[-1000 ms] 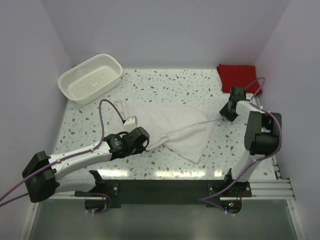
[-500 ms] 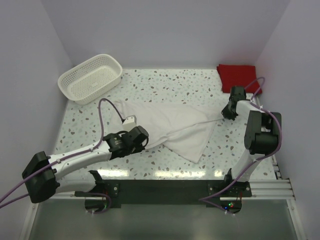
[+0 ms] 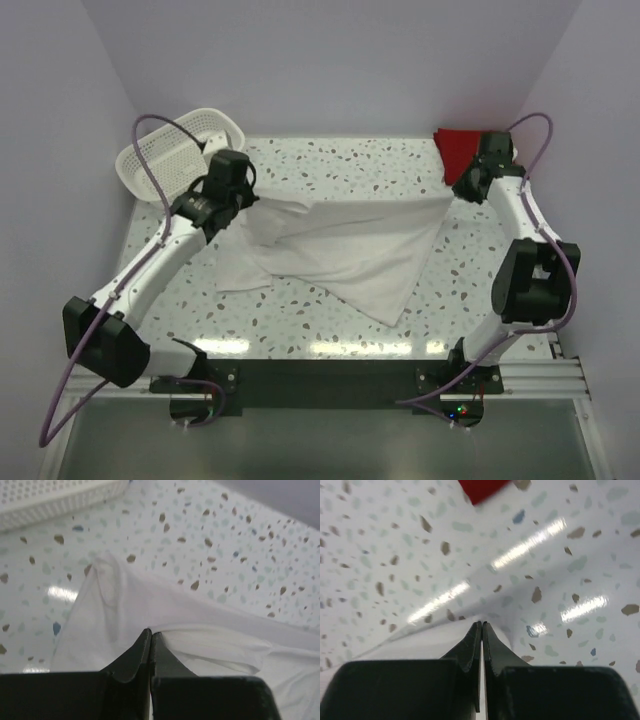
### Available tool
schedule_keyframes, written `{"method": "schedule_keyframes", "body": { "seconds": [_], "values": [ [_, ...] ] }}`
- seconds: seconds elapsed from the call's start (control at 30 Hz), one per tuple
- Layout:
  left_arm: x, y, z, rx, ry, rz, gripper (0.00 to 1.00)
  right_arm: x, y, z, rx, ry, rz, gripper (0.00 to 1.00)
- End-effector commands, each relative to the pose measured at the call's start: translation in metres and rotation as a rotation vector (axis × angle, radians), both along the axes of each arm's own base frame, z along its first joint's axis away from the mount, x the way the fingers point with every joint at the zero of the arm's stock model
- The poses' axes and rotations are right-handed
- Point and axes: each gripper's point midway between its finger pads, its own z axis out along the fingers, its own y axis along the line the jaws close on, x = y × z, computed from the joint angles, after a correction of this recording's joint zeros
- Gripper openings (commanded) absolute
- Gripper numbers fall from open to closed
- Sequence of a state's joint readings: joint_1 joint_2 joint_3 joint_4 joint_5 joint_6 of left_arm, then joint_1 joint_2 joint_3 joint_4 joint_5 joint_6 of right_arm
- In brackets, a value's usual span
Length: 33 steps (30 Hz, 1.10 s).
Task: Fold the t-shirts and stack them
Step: Flatten the tshirt out
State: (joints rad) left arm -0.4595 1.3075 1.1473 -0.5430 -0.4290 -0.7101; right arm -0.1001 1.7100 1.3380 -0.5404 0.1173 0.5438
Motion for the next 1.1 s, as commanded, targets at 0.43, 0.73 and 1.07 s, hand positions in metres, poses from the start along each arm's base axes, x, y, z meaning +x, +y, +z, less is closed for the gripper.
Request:
{"method": "schedule_keyframes", "body": {
  "seconds": [0.43,0.73,1.07],
  "values": [
    [-0.033,0.062,0.393,0.128,-0.841,-0.053,0.00,-0.093,0.028,0.411,-0.195,-0.834,0.233,0.00],
    [-0.171,0.102,0.470,0.078,-1.138,-0.085,0.00,-0.207,0.025,0.479,-0.391,-1.055,0.220,0.00],
    [-0.172,0.091,0.473,0.070,-1.136,-0.146,0.00,-0.209,0.037,0.487,-0.402,-1.068,0.304,0.00]
  ]
}}
